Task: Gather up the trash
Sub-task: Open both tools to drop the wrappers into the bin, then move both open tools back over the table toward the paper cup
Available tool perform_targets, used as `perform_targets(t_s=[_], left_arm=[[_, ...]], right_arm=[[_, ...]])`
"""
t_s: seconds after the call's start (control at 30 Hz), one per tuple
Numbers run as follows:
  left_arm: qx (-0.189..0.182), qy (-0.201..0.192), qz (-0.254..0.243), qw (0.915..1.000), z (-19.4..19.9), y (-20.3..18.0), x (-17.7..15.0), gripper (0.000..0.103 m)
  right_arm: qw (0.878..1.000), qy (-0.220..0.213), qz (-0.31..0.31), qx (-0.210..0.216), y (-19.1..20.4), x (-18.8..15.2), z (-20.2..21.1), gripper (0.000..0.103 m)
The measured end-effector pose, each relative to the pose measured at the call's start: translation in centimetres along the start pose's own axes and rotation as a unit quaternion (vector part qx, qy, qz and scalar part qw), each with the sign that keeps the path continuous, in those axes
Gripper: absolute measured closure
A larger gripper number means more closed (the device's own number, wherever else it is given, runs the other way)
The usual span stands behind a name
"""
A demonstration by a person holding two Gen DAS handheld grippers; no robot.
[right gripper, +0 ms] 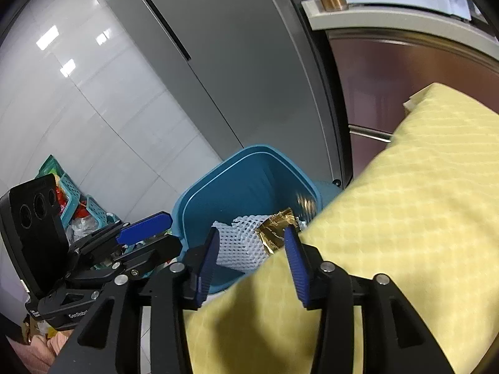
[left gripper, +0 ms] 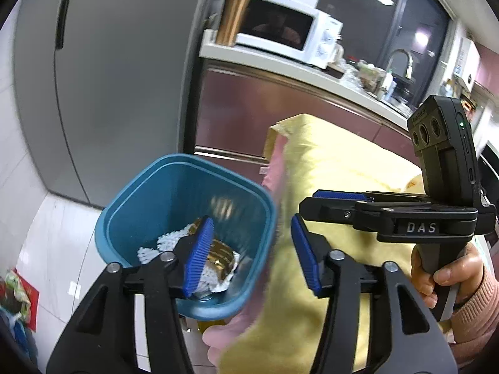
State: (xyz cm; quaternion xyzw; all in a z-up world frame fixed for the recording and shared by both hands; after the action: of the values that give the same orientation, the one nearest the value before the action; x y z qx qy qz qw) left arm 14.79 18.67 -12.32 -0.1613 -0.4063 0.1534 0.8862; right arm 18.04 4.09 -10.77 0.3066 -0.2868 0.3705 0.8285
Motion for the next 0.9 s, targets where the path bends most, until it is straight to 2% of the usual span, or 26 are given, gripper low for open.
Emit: perform_targets(t_s=[0.17, 0.4, 0.6, 0.9], left_arm=[[-0.020, -0.004, -0.019, 0.9996, 1.0, -2.7, -0.6, 0.038], [-0.063, 0.007, -0.045, 0.9970, 1.2, -7.3, -2.0, 0.034], [-0.102, 0.027, -0.072, 0.9918, 0.4, -11.8, -3.8, 0.033], [-0.145, 0.063, -0.105, 0.9819, -1.4, -17.9, -6.3, 0.033]], right_arm=[[1.000, -0.023, 0.012, -0.016, -0.3, -0.9, 3.6, 0.056], [0.996, -0.069, 0.013, -0.051, -1.6, -2.8, 10.2, 0.053], [0.991, -0.095, -0.020, -0.096, -4.1, -5.7, 15.0, 0.053], [0.973, -0.127, -0.101, -0.164, -9.7, -11.0, 21.0, 0.053]])
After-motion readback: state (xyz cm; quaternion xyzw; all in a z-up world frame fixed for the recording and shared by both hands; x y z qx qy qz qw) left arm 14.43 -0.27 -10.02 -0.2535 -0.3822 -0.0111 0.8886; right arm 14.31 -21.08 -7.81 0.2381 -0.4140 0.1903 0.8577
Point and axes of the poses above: each gripper's, at about its wrist camera, not at the fingertips, and z roughly against the way its jaws point, y to its left, x to its top, the point moved 8 cm from there along -z, roughly the way its jaws point, and after that the axes turned 13 degrees about z, right-handed, at the moved point
